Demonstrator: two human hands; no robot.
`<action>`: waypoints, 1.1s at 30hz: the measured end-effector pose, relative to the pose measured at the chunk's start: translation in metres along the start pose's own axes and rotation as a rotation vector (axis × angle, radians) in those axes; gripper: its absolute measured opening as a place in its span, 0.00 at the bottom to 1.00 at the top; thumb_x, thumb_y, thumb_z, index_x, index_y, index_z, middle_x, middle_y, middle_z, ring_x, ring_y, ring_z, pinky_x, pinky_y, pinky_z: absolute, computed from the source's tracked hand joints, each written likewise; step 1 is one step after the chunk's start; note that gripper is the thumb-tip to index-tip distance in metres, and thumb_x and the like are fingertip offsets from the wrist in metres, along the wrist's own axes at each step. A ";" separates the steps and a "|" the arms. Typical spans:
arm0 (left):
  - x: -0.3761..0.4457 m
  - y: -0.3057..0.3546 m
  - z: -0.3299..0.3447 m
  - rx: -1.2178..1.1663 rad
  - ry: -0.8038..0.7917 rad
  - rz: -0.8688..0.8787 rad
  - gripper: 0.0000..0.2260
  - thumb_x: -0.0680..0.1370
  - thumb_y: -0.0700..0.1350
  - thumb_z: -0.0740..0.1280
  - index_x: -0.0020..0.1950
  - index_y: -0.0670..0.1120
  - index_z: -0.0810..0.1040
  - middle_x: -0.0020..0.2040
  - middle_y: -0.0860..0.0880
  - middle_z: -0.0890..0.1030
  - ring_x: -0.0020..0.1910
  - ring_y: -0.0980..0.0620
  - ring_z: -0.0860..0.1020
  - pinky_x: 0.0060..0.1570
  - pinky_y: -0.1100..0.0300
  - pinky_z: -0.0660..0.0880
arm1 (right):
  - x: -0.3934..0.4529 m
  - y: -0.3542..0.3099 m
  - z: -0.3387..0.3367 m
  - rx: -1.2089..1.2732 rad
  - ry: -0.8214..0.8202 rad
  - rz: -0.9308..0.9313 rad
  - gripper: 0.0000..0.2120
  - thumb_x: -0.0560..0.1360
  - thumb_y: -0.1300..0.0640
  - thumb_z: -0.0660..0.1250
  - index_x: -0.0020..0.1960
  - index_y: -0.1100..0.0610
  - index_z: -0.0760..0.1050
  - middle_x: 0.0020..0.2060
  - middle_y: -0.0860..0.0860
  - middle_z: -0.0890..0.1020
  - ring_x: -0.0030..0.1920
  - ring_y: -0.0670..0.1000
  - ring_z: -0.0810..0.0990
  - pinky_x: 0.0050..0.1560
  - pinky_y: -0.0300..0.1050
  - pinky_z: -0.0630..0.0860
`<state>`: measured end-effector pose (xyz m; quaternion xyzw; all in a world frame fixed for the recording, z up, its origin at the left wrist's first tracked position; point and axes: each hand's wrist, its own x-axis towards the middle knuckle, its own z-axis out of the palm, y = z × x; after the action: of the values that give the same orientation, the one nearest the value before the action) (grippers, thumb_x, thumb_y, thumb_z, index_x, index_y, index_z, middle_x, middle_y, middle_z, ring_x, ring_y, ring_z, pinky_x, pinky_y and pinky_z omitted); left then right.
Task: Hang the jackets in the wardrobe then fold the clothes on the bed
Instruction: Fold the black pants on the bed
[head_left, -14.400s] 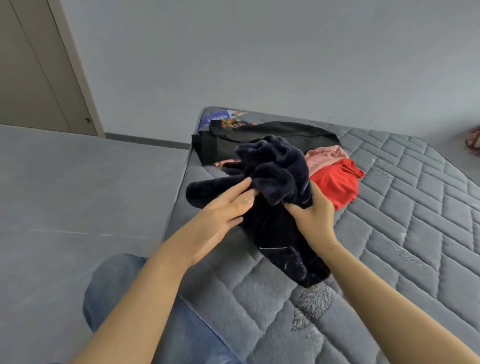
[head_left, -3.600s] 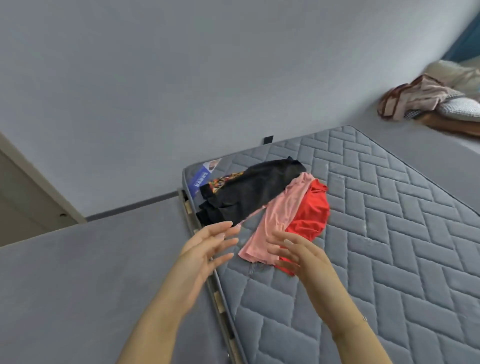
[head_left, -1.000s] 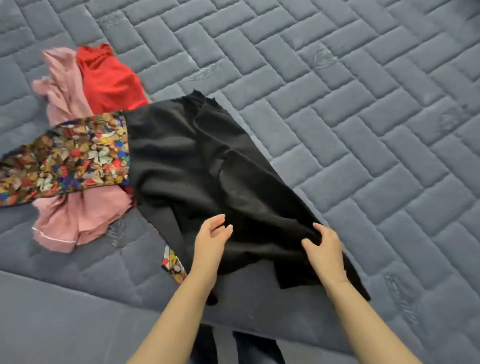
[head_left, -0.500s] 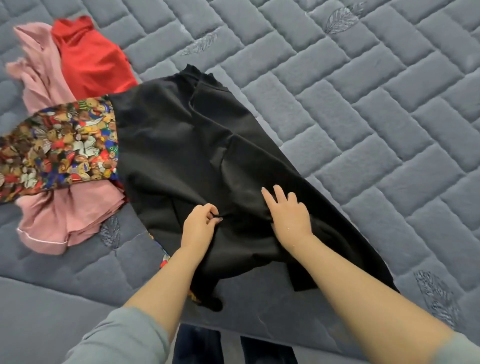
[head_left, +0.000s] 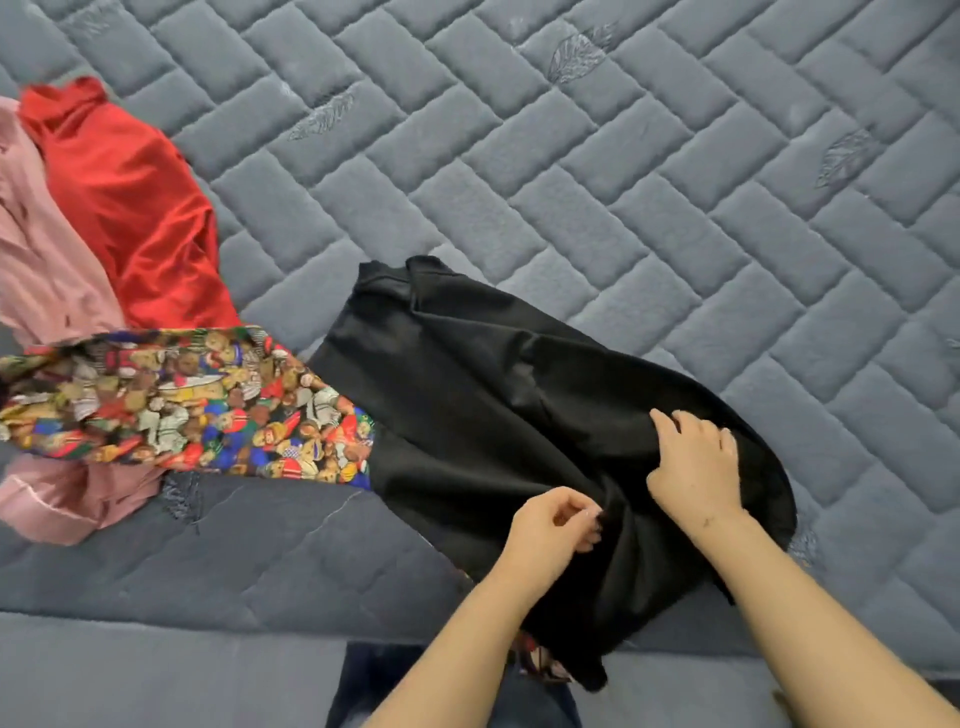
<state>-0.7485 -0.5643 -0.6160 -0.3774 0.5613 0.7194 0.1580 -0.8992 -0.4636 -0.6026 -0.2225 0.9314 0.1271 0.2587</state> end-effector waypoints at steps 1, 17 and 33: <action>-0.002 0.002 -0.008 0.027 -0.010 -0.012 0.05 0.78 0.39 0.68 0.46 0.49 0.80 0.40 0.50 0.82 0.39 0.54 0.81 0.41 0.64 0.77 | -0.002 -0.003 -0.005 0.075 -0.023 -0.020 0.35 0.73 0.60 0.64 0.78 0.53 0.58 0.75 0.54 0.63 0.74 0.55 0.61 0.76 0.54 0.54; 0.115 0.052 -0.247 0.463 0.596 -0.029 0.36 0.76 0.54 0.71 0.79 0.46 0.58 0.75 0.45 0.65 0.75 0.43 0.61 0.74 0.46 0.60 | 0.081 -0.172 -0.011 0.249 0.148 -0.492 0.22 0.80 0.43 0.61 0.69 0.53 0.69 0.58 0.51 0.79 0.57 0.53 0.77 0.61 0.48 0.73; 0.071 0.100 -0.215 0.705 0.746 0.490 0.26 0.72 0.48 0.73 0.68 0.52 0.70 0.73 0.45 0.65 0.73 0.40 0.63 0.71 0.43 0.55 | -0.093 -0.035 -0.062 1.220 0.375 -0.393 0.05 0.79 0.53 0.64 0.53 0.46 0.77 0.43 0.44 0.82 0.46 0.44 0.81 0.50 0.37 0.77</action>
<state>-0.7825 -0.8098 -0.6164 -0.3891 0.8566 0.3219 -0.1061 -0.8370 -0.4836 -0.5046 -0.2203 0.8075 -0.5131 0.1901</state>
